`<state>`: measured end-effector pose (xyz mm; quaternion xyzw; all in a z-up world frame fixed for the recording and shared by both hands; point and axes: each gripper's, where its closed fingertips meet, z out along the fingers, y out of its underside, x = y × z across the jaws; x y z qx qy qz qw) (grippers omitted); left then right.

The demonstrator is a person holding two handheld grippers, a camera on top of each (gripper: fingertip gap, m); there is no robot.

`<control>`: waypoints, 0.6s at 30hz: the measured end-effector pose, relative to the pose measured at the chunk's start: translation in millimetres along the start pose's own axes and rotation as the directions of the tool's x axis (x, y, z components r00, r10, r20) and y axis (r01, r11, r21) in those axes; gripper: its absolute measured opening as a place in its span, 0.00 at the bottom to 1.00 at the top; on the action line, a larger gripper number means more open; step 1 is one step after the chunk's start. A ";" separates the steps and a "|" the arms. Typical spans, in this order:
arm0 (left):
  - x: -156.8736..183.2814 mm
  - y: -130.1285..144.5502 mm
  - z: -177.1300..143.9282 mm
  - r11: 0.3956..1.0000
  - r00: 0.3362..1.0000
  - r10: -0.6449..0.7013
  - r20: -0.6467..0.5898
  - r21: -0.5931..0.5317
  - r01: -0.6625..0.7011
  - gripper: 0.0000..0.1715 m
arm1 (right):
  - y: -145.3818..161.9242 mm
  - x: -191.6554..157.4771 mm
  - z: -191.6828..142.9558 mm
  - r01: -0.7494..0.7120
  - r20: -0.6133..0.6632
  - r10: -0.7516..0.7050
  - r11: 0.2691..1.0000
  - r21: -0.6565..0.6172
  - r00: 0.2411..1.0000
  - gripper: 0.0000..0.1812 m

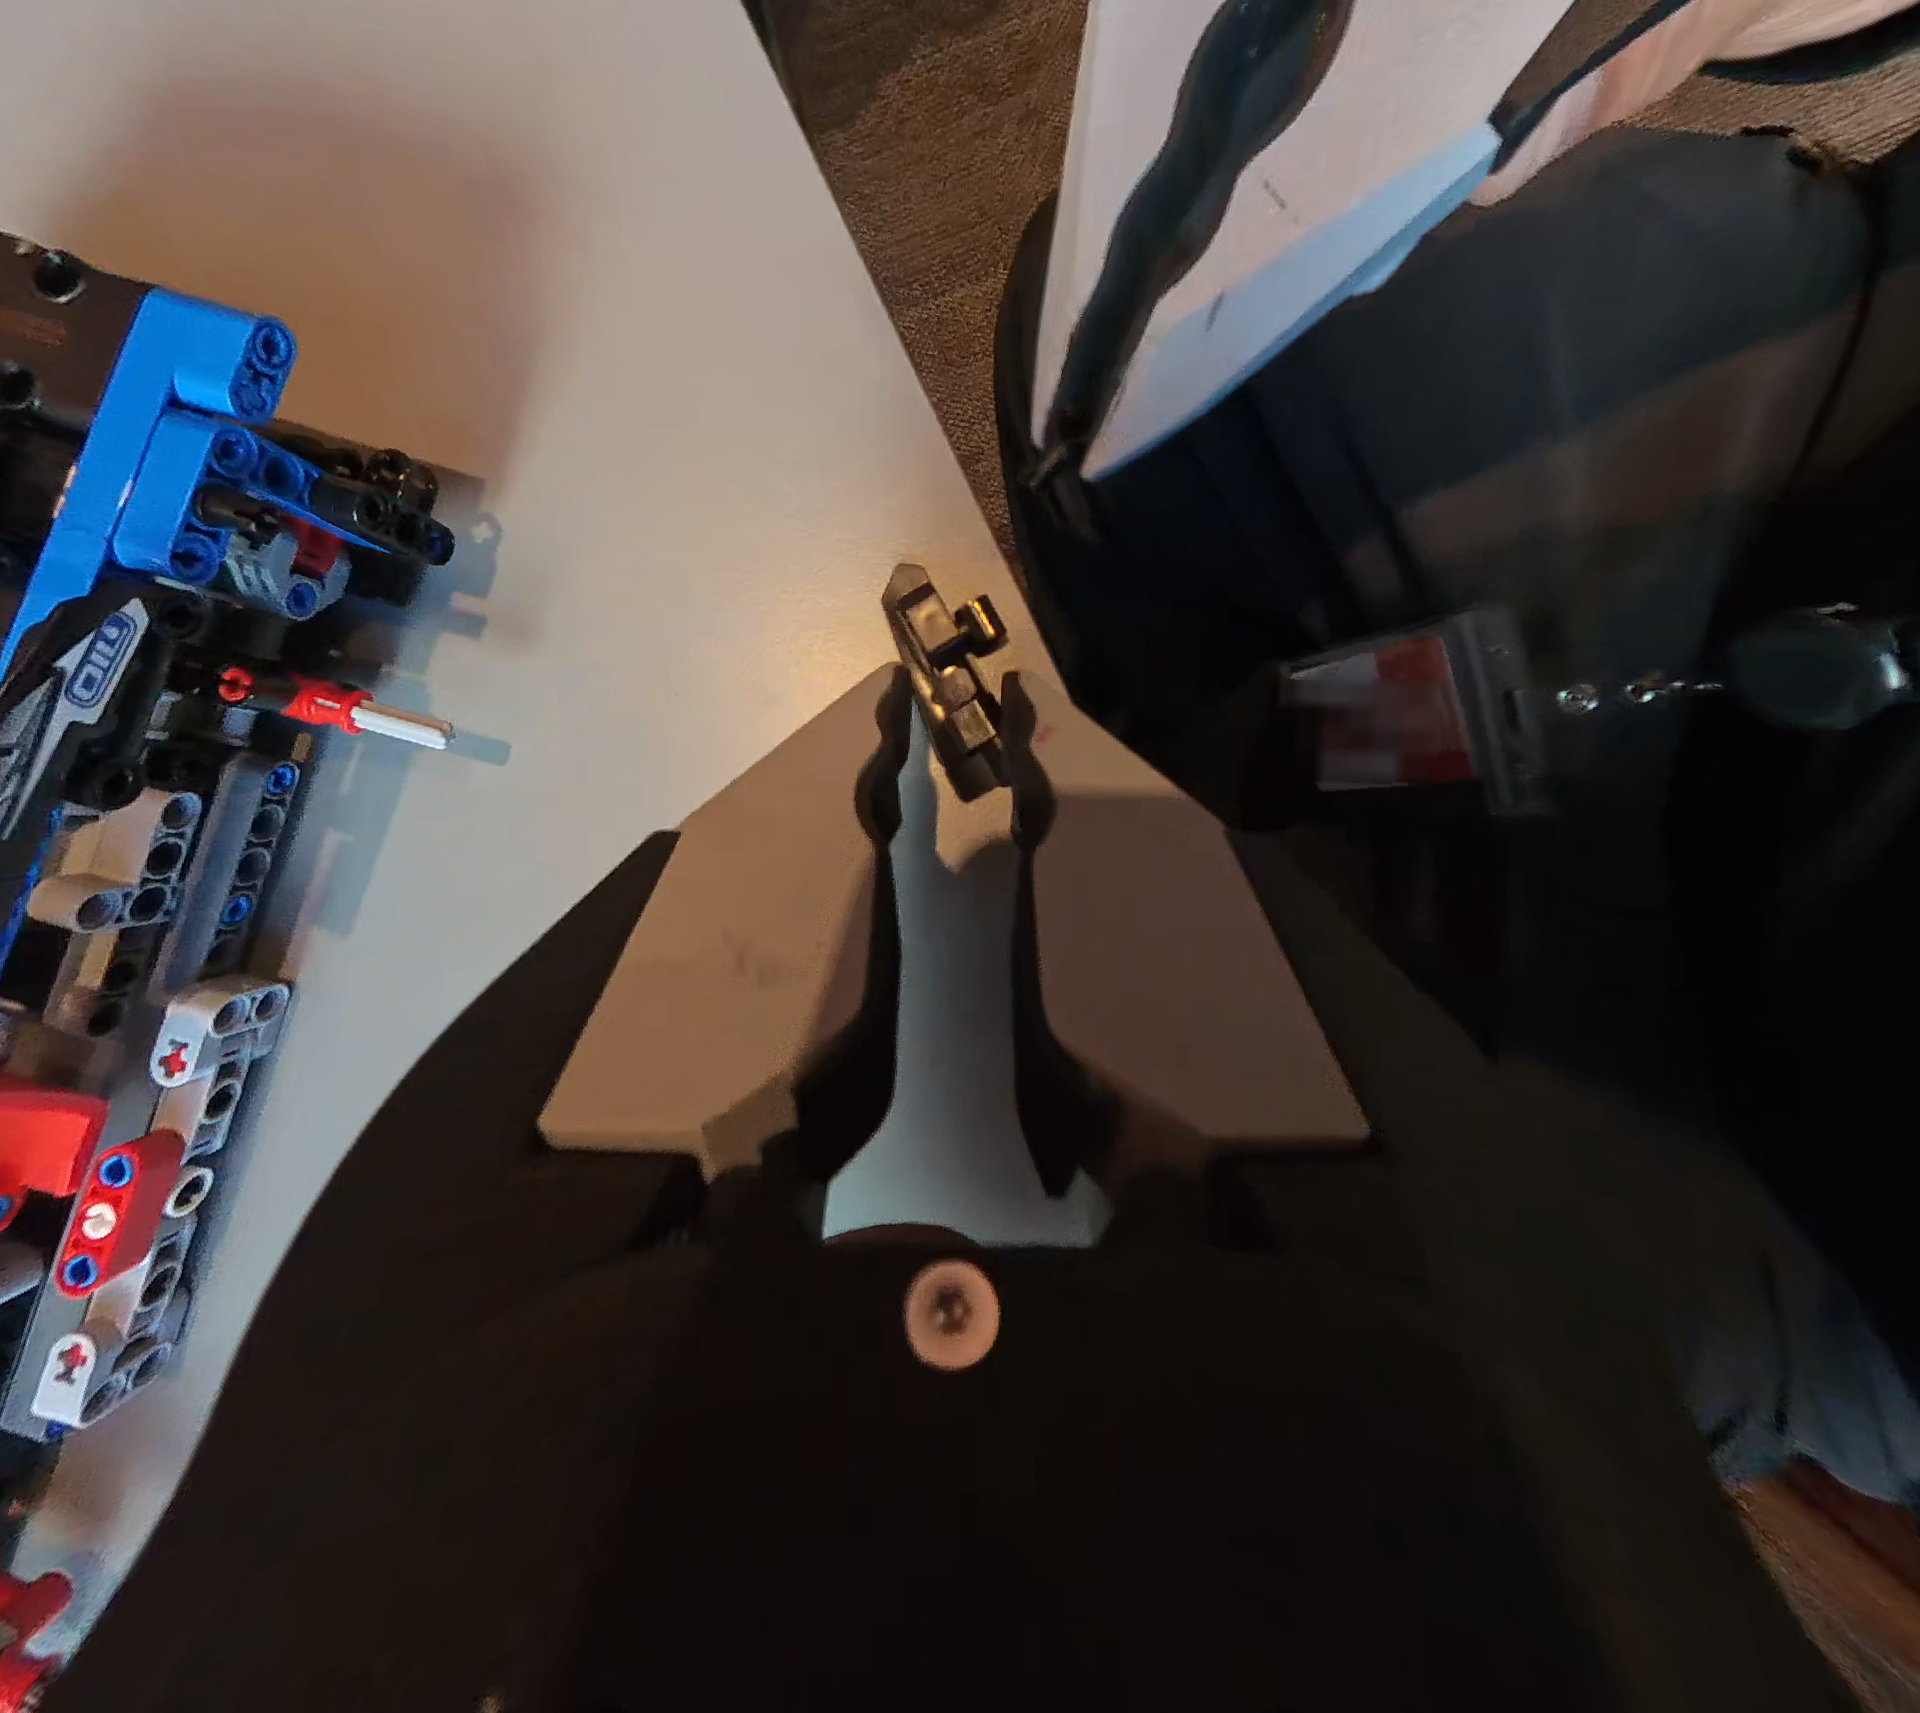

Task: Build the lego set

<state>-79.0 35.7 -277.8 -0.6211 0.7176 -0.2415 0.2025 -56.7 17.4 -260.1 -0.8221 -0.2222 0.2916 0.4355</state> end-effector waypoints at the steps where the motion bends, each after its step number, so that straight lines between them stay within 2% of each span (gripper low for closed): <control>1: 0.5 -0.6 0.4 1.000 1.000 0.007 0.003 0.007 -0.007 0.07 | 0.5 -3.5 1.3 -0.041 0.030 0.040 0.999 0.005 0.999 0.02; 4: 0.5 -2.3 1.2 0.999 0.999 0.030 0.015 0.016 -0.030 0.07 | 3.1 -3.8 3.4 -0.181 0.086 0.179 0.983 0.015 0.980 0.02; 7: -1.5 -3.6 1.9 0.998 0.998 0.048 0.028 0.025 -0.049 0.07 | 6.7 -6.8 2.9 -0.360 0.193 0.351 0.933 0.011 0.916 0.02; 9: -3.3 -2.5 0.5 0.999 0.999 0.035 0.028 0.020 -0.036 0.12 | 12.0 -4.9 3.3 -0.420 0.219 0.408 0.907 0.009 0.886 0.02; 14: 5.1 -8.3 -8.5 0.997 0.998 0.059 0.006 0.052 -0.059 0.06 | 13.2 -1.6 2.3 -0.435 0.226 0.421 0.900 0.015 0.878 0.02; 18: 12.0 -0.8 -7.5 0.996 0.996 0.085 -0.014 0.005 -0.085 0.09 | 13.6 -4.5 3.3 -0.416 0.225 0.403 0.909 0.013 0.887 0.02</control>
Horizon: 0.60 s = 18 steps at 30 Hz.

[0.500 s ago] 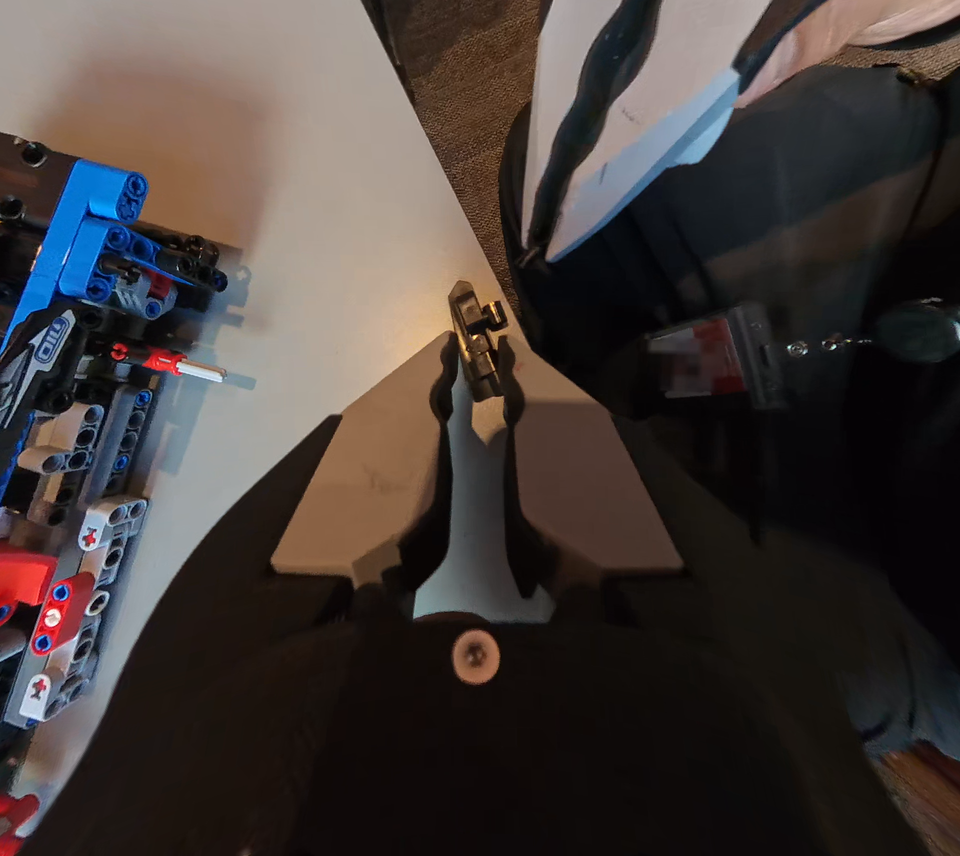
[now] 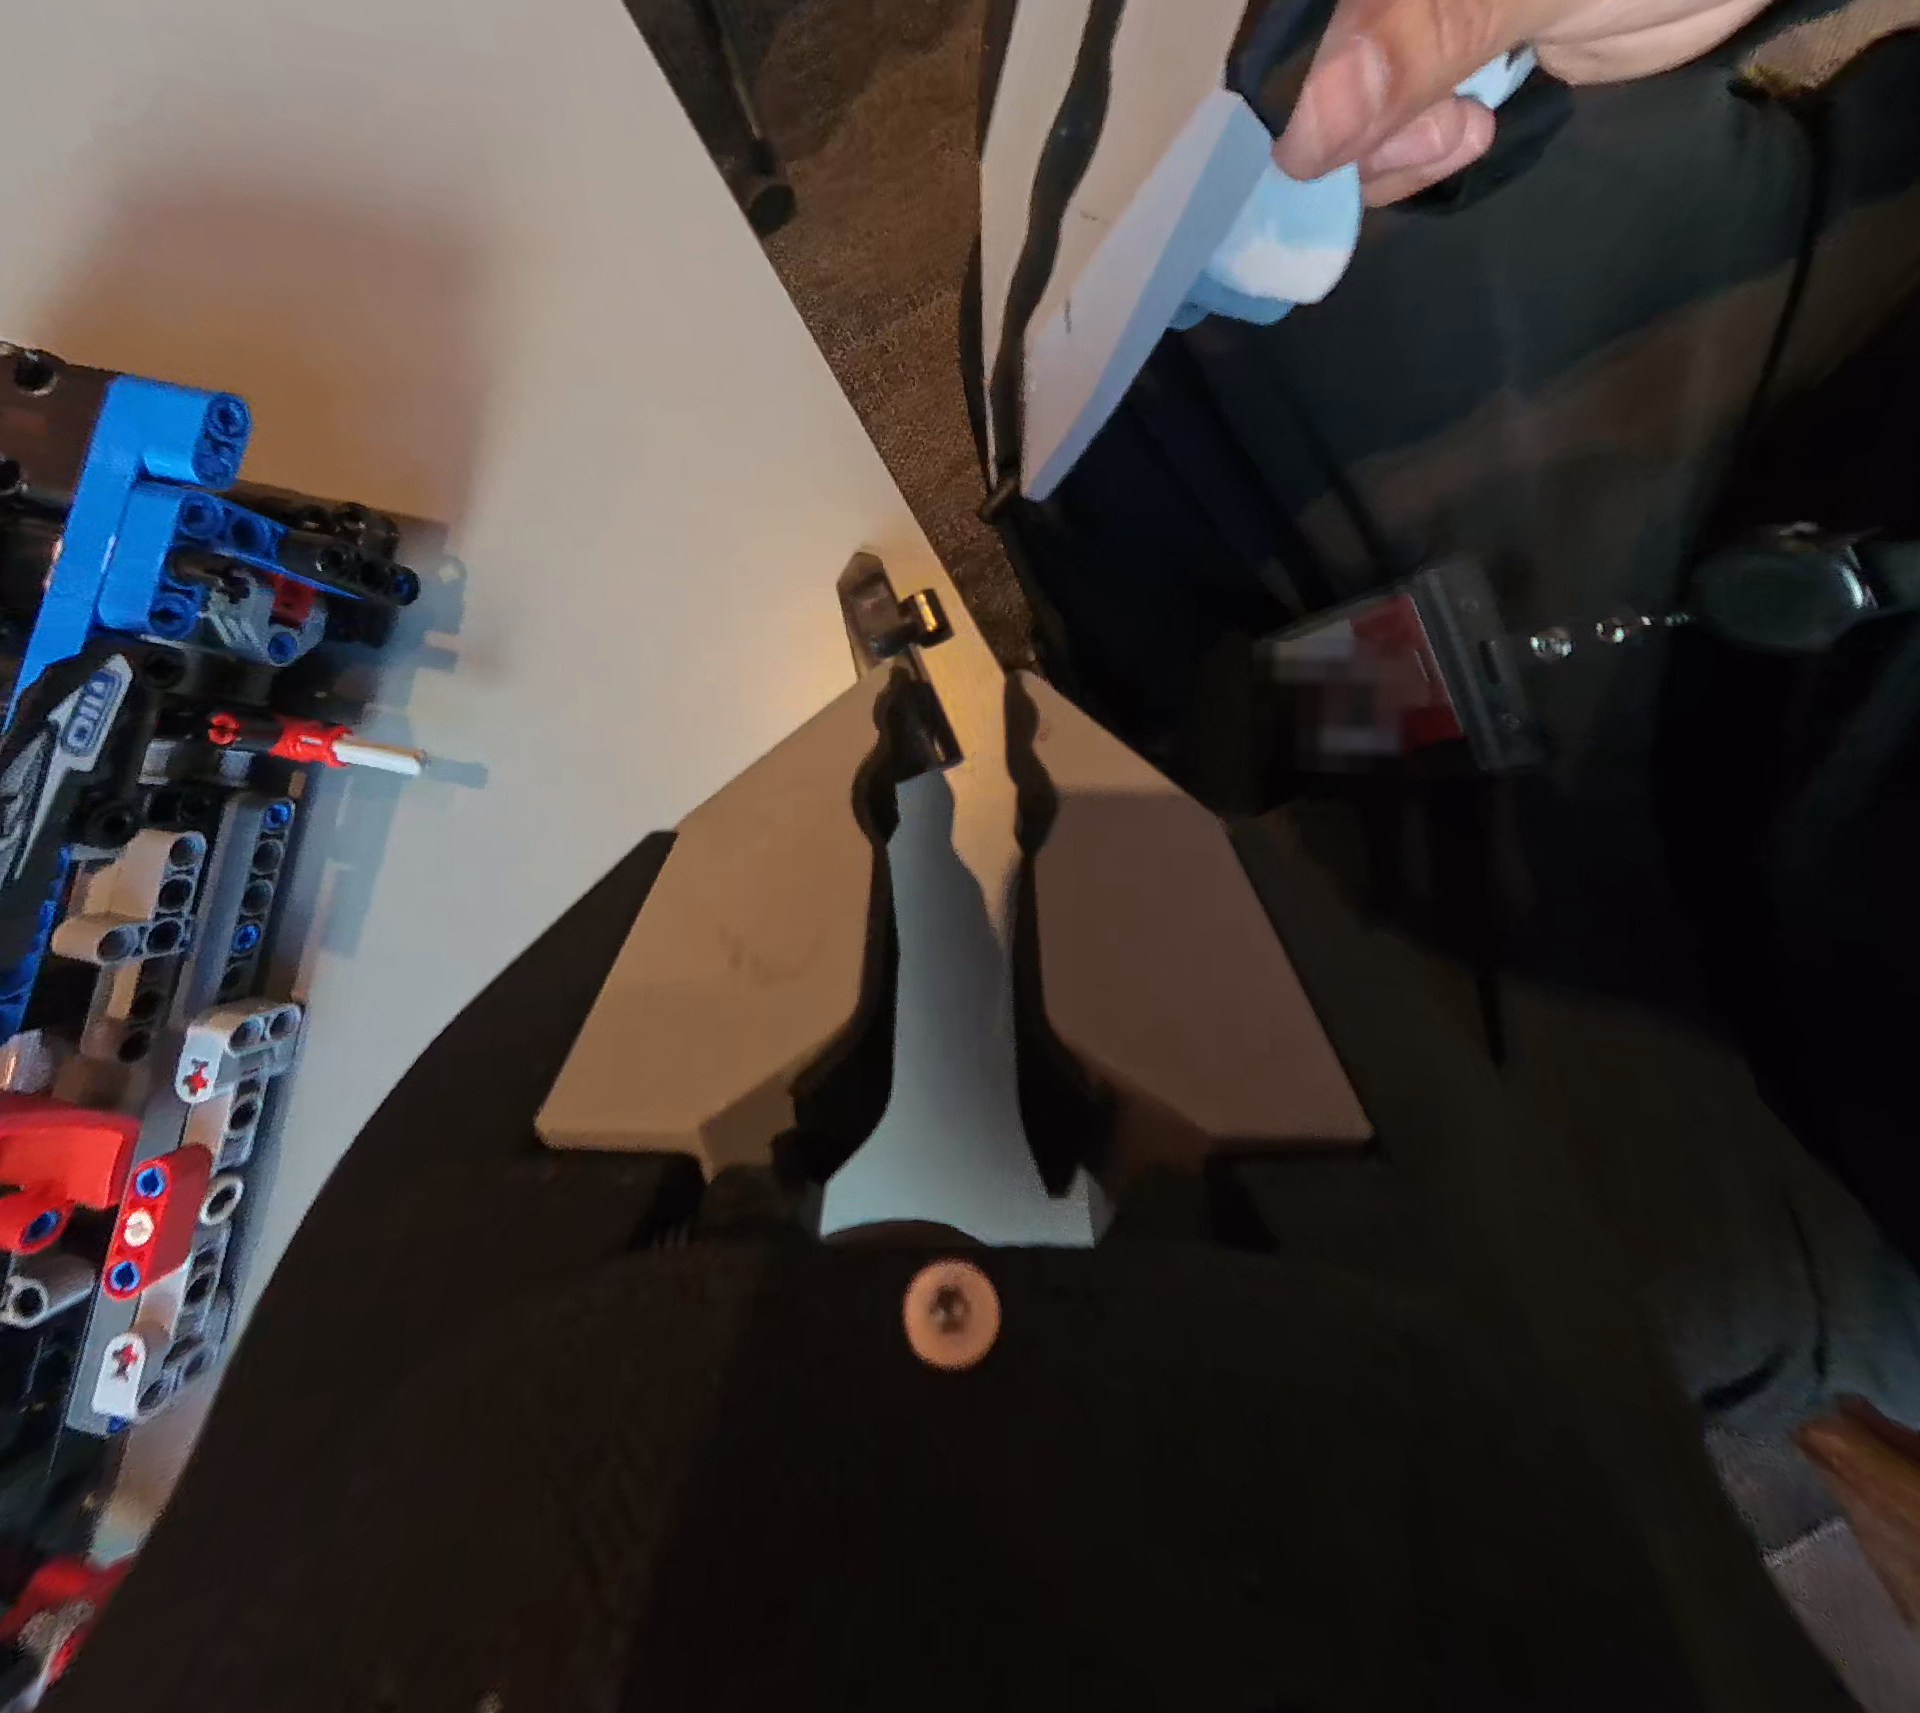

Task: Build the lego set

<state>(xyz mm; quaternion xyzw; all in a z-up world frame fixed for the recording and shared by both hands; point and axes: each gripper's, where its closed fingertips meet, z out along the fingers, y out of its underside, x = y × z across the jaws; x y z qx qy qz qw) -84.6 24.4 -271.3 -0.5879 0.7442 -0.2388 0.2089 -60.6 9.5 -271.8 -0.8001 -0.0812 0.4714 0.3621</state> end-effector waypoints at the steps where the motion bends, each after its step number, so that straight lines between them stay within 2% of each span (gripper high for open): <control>1: 1.6 3.2 -4.8 1.000 1.000 0.009 -0.001 -0.010 -0.009 0.09 | 0.3 -0.8 0.0 0.006 0.000 -0.006 1.000 -0.002 1.000 0.02; 4: -2.9 3.4 -25.3 0.999 0.999 -0.026 0.030 0.041 0.025 0.08 | -1.3 0.3 -1.7 0.030 -0.012 -0.030 1.000 0.001 0.999 0.03; 7: -2.9 -3.7 -29.7 0.995 0.997 -0.070 0.010 0.074 0.070 0.09 | -1.9 2.9 -1.8 0.030 -0.009 -0.030 1.000 -0.004 1.000 0.02; 10: -7.3 -3.8 -18.0 0.998 0.998 -0.050 0.031 0.037 0.049 0.08 | -0.1 2.6 -0.2 0.009 0.011 -0.009 1.000 -0.006 1.000 0.02; 14: -7.6 -1.2 3.3 0.999 0.999 -0.038 -0.014 -0.015 0.038 0.08 | 0.9 0.1 0.1 -0.014 0.032 0.014 1.000 0.000 0.999 0.02; 18: -9.4 -0.7 6.9 1.000 0.999 -0.025 -0.024 -0.013 0.024 0.04 | 0.0 1.9 -0.1 -0.022 0.036 0.022 1.000 0.004 0.999 0.02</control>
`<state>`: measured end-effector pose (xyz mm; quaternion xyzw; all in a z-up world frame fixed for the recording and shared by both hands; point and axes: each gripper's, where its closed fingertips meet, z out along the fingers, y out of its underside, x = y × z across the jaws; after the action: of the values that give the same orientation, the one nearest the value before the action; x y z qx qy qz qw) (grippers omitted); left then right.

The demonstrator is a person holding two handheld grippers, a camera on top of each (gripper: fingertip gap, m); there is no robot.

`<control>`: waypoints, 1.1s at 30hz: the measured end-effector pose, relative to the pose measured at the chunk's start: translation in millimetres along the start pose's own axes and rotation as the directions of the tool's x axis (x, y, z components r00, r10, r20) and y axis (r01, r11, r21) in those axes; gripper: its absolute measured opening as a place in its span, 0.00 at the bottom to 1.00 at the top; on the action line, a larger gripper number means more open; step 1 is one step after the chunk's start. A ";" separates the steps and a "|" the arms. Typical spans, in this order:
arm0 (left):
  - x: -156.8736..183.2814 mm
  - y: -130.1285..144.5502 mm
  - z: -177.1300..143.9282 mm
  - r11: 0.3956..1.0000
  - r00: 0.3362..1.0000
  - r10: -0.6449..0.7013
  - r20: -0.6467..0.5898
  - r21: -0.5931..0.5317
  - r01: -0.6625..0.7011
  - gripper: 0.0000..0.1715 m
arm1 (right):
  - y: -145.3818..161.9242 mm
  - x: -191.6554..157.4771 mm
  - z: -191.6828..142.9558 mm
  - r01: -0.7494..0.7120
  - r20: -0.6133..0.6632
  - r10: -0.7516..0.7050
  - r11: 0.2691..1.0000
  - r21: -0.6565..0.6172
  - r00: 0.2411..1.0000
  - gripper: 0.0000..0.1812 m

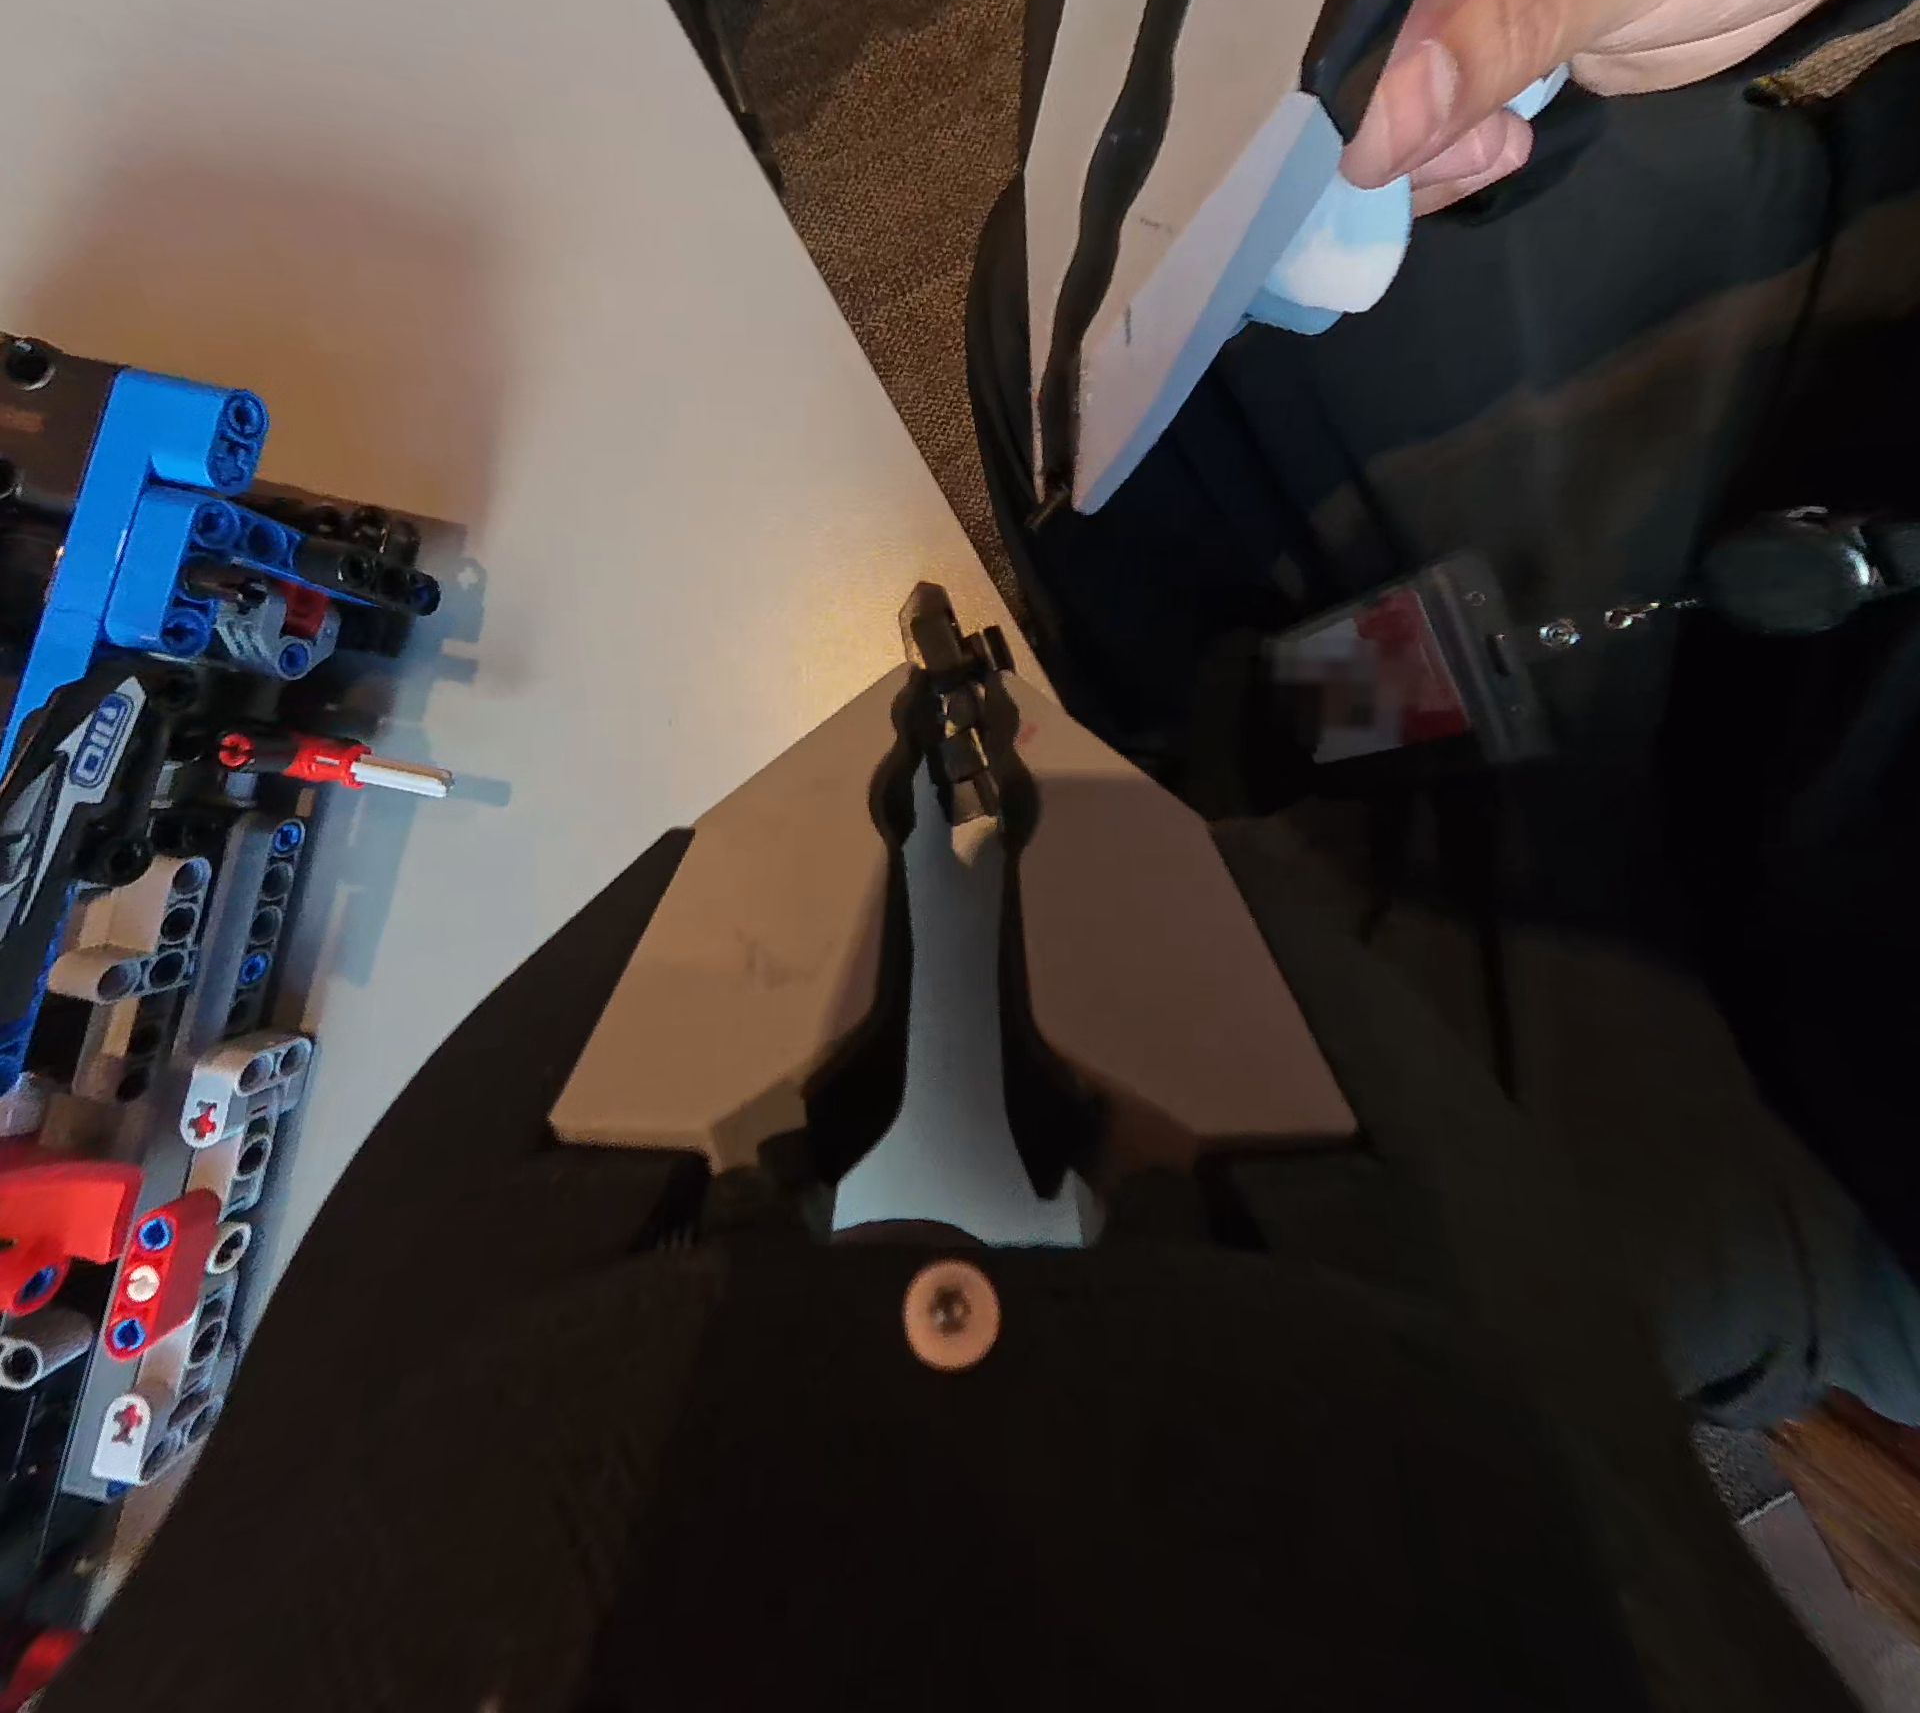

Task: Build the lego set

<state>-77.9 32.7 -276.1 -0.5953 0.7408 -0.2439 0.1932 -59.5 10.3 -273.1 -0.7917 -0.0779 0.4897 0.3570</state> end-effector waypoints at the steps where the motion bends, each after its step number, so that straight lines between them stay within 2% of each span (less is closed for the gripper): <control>1: 0.2 -0.3 0.3 1.000 1.000 0.000 -0.003 0.005 0.000 0.04 | -0.1 -0.2 0.8 -0.008 0.008 0.008 1.000 0.001 1.000 0.02; 6: 2.3 -4.2 3.2 0.999 0.999 0.023 -0.025 0.026 -0.023 0.04 | -0.2 -4.7 7.7 -0.100 0.078 0.098 0.995 0.017 0.992 0.02; 10: 3.8 -10.0 7.2 0.998 0.999 0.033 -0.041 0.062 -0.031 0.04 | -4.1 -7.9 7.6 -0.234 0.160 0.218 0.969 0.085 0.963 0.02; 17: 5.0 -13.8 9.6 0.988 0.996 0.051 -0.071 0.148 -0.040 0.04 | -7.4 -0.1 -2.9 -0.351 0.179 0.320 0.918 0.183 0.930 0.02; 20: 6.7 -15.6 11.0 0.981 0.995 0.058 -0.077 0.189 -0.043 0.04 | -4.5 -0.1 0.3 -0.421 0.218 0.378 0.884 0.203 0.899 0.02; 26: 6.6 -15.6 11.4 0.980 0.996 0.068 -0.064 0.192 -0.055 0.04 | -5.9 3.2 1.2 -0.526 0.270 0.458 0.796 0.300 0.847 0.01; 33: 5.9 -15.7 11.7 0.980 0.998 0.063 -0.028 0.190 -0.056 0.04 | -7.2 4.3 0.8 -0.629 0.327 0.537 0.660 0.411 0.777 0.02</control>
<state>-60.0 22.7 -276.2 -0.5476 0.7350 -0.3172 0.2434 -56.3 18.0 -271.8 -0.6071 0.2789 0.6492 0.3637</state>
